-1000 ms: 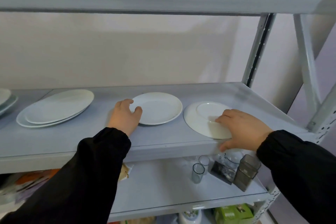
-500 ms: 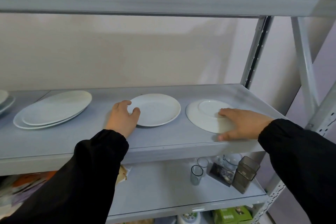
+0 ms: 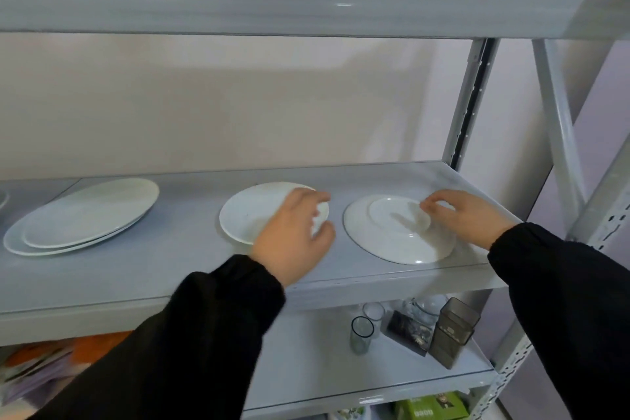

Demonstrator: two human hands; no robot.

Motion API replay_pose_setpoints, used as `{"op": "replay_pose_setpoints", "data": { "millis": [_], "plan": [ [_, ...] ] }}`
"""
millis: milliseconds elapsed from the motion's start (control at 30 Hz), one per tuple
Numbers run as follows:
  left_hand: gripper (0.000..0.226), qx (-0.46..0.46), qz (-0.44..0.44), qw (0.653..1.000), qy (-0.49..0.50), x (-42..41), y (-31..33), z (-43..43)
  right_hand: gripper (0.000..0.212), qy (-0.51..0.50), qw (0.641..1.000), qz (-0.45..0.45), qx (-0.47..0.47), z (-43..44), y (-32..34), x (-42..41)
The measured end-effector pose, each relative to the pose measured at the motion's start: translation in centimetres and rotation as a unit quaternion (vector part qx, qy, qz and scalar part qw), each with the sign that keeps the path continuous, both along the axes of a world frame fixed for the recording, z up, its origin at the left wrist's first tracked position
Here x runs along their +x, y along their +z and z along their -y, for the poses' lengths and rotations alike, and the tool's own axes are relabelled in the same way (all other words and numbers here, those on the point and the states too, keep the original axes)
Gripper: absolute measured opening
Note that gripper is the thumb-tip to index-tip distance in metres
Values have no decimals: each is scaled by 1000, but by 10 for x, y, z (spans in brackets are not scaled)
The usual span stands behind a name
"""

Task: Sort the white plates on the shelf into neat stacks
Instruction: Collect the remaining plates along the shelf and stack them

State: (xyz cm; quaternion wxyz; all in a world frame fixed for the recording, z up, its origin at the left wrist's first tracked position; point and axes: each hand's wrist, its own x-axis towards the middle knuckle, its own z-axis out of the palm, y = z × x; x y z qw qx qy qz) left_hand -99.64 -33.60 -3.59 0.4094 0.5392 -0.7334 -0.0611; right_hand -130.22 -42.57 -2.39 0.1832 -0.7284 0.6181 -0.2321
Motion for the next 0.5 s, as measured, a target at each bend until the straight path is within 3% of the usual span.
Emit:
{"op": "replay_pose_setpoints", "data": {
  "millis": [100, 267, 500],
  "plan": [
    [62, 109, 87, 988, -63, -48, -6, 10, 56, -54, 995, 38, 80, 6, -7, -6],
    [103, 219, 263, 939, -18, -79, -26, 30, 55, -57, 991, 69, 103, 0, -12, -3],
    [118, 225, 257, 939, -39, -79, -31, 24, 35, -83, 979, 170, 81, -8, -9, -9]
  ]
}}
